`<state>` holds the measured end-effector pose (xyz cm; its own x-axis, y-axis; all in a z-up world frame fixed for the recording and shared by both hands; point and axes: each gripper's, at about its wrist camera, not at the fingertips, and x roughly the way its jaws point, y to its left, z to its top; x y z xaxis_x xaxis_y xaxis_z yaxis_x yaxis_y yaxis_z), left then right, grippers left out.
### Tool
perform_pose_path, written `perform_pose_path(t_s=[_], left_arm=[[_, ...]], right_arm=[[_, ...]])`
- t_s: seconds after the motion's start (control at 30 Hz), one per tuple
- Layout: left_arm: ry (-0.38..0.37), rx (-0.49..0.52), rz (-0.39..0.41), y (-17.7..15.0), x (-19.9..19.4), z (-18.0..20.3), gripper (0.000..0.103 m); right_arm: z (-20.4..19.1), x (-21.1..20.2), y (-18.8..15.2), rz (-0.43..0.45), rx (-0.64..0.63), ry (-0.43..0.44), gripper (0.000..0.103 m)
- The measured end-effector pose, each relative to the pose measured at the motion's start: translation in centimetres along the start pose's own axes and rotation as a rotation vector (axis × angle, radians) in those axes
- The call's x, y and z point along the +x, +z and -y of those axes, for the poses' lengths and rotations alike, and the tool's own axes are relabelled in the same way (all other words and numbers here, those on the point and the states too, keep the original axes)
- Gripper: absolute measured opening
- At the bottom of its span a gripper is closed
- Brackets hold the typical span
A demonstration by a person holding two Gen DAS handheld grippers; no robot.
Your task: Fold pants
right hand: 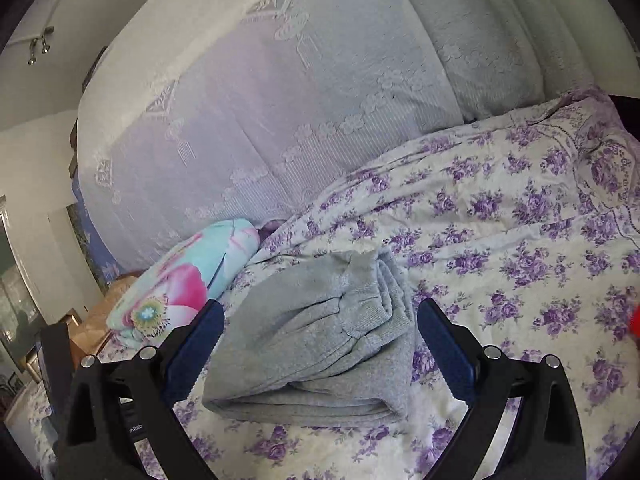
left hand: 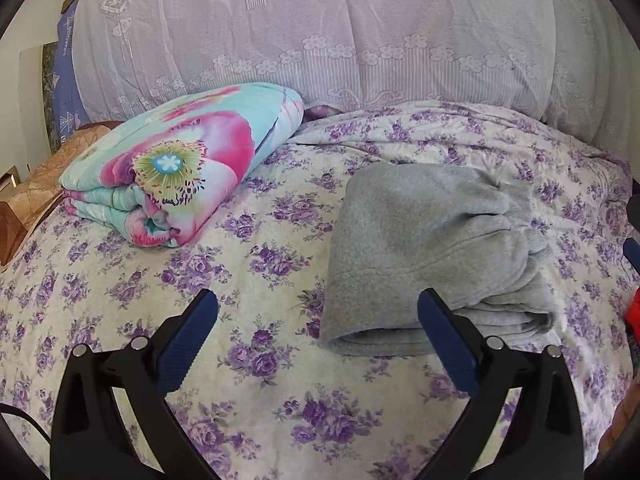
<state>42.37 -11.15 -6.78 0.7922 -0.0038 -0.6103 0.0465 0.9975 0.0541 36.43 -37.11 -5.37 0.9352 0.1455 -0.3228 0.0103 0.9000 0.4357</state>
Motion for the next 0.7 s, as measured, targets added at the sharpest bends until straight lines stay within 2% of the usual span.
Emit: perform_pose_path(t_s=[0.07, 0.17, 0.37, 0.57, 0.7], left_arm=[[-0.020, 0.036, 0.018, -0.4, -1.8, 0.9, 0.098], [-0.002, 0.094, 0.049, -1.5, -4.5, 2.1, 0.098], [-0.019, 0.108, 0.072, -4.1, -8.8, 2.5, 0.098], [-0.026, 0.108, 0.093, -6.6, -11.6, 1.9, 0.098], [-0.036, 0.097, 0.112, -6.9, -12.5, 1.5, 0.098]], right_arm=[[-0.4, -1.5, 0.0, -0.013, 0.017, 0.002, 0.098], [-1.7, -3.5, -1.0, -0.047, -0.031, 0.018, 0.098], [-2.0, -7.9, -3.8, -0.060, -0.056, -0.001, 0.099], [-1.8, -11.7, -5.1, -0.014, -0.022, 0.004, 0.099], [-2.5, -13.2, -5.7, 0.025, -0.062, -0.007, 0.099]])
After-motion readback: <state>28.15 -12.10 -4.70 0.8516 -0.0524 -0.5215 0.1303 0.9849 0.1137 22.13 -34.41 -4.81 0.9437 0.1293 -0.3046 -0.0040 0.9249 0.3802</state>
